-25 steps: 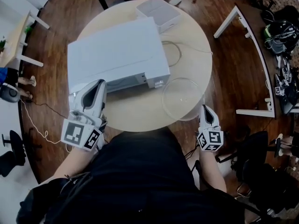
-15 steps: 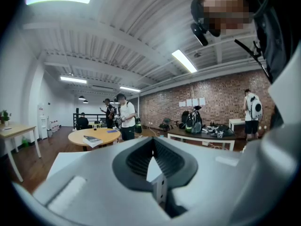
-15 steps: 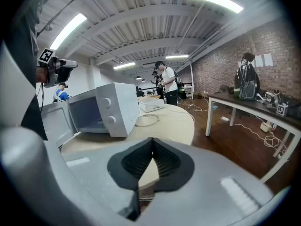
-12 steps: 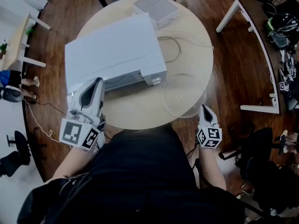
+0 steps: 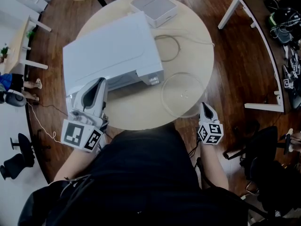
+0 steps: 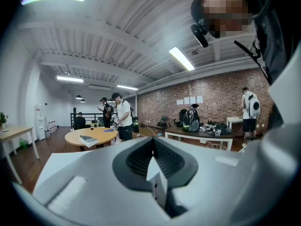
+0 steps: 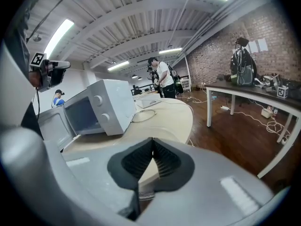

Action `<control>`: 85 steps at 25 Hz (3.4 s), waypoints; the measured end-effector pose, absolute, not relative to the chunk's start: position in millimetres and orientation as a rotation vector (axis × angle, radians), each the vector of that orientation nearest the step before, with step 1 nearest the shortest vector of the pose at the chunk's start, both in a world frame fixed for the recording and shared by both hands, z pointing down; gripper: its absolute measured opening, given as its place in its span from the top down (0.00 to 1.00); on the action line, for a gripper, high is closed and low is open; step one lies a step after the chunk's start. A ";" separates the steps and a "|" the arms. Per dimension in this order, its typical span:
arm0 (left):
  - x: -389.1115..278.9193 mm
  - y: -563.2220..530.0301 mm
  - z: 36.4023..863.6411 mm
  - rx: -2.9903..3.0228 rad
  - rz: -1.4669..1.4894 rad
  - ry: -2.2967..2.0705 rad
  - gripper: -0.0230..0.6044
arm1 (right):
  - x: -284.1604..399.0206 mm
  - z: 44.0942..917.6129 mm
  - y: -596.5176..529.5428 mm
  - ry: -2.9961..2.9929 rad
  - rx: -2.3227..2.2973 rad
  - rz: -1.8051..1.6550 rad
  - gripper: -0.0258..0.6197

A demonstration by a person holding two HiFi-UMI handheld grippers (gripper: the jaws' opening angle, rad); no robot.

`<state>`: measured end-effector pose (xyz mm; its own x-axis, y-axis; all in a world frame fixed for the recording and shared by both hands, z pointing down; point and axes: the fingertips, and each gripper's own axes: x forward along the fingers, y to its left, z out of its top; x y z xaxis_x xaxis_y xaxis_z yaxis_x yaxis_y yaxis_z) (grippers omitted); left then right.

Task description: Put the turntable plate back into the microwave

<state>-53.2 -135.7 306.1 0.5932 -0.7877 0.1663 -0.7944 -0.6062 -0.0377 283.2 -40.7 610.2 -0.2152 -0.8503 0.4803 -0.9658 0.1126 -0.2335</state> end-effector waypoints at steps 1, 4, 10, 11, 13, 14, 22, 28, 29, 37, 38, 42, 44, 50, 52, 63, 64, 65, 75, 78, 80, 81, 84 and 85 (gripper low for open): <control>-51.6 -136.1 306.4 2.767 0.262 -1.374 0.96 | 282.9 611.7 -41.2 -2.159 1.802 0.743 0.96; -47.2 -136.8 307.7 2.766 0.272 -1.371 0.96 | 284.7 616.6 -41.3 -2.147 1.804 0.754 0.91; -37.2 -135.5 308.2 2.773 0.291 -1.360 0.96 | 294.4 625.2 -39.9 -2.119 1.821 0.778 0.81; -36.4 -135.1 308.7 2.773 0.297 -1.359 0.96 | 296.7 625.7 -39.8 -2.116 1.834 0.786 0.79; -35.0 -134.0 309.6 2.771 0.308 -1.359 0.96 | 300.9 626.5 -40.4 -2.106 1.854 0.798 0.76; -34.1 -133.5 309.8 2.770 0.311 -1.360 0.96 | 302.4 627.4 -41.0 -2.102 1.857 0.803 0.74; -23.2 -129.3 312.7 2.773 0.330 -1.341 0.96 | 314.3 642.5 -38.4 -2.058 1.876 0.884 0.57; -17.6 -129.0 312.5 2.772 0.343 -1.345 0.96 | 320.0 655.3 -36.1 -2.043 1.872 0.933 0.54; -17.3 -129.6 312.2 2.772 0.345 -1.347 0.96 | 320.3 657.2 -36.4 -2.039 1.873 0.941 0.54; -17.7 -130.8 304.4 2.794 0.335 -1.374 0.96 | 317.8 673.8 -39.6 -2.033 1.877 1.073 0.54; -17.6 -130.9 304.1 2.796 0.336 -1.376 0.96 | 317.5 675.6 -39.6 -2.034 1.882 1.088 0.54; -20.1 -129.0 305.6 2.797 0.357 -1.383 0.96 | 315.9 686.4 -35.9 -2.025 1.886 1.161 0.54; -21.7 -128.5 305.6 2.793 0.360 -1.390 0.96 | 315.3 691.5 -35.2 -2.018 1.877 1.191 0.54; -22.6 -126.7 303.1 2.810 0.385 -1.394 0.96 | 313.9 695.5 -37.8 -2.035 1.890 1.292 0.54; -24.5 -127.3 304.2 2.804 0.383 -1.394 0.96 | 310.8 695.3 -40.8 -2.062 1.891 1.344 0.54; -57.8 -133.5 309.1 2.711 0.404 -1.447 0.96 | 282.4 713.1 -49.0 -2.070 1.858 1.488 0.55; -56.6 -133.7 308.9 2.711 0.397 -1.447 0.96 | 283.4 711.8 -49.7 -2.080 1.859 1.497 0.56; -55.2 -133.7 309.3 2.711 0.389 -1.445 0.96 | 285.1 711.4 -49.9 -2.089 1.863 1.512 0.56; -64.9 -139.2 307.1 2.692 0.368 -1.468 0.96 | 275.4 710.9 -55.6 -2.162 1.853 1.696 0.62; -62.2 -136.4 305.9 2.698 0.358 -1.475 0.96 | 271.6 709.6 -54.1 -2.181 1.809 1.704 0.62; -53.5 -137.1 304.6 2.715 0.362 -1.453 0.96 | 275.8 708.4 -54.6 -2.179 1.814 1.713 0.62; -50.5 -138.0 302.3 2.723 0.368 -1.444 0.96 | 276.4 707.6 -56.4 -2.182 1.816 1.721 0.62; -47.1 -138.4 294.0 2.743 0.384 -1.437 0.96 | 271.6 707.3 -62.1 -2.197 1.794 1.726 0.62; -47.8 -138.3 293.9 2.741 0.386 -1.441 0.96 | 271.3 708.1 -62.6 -2.196 1.789 1.722 0.62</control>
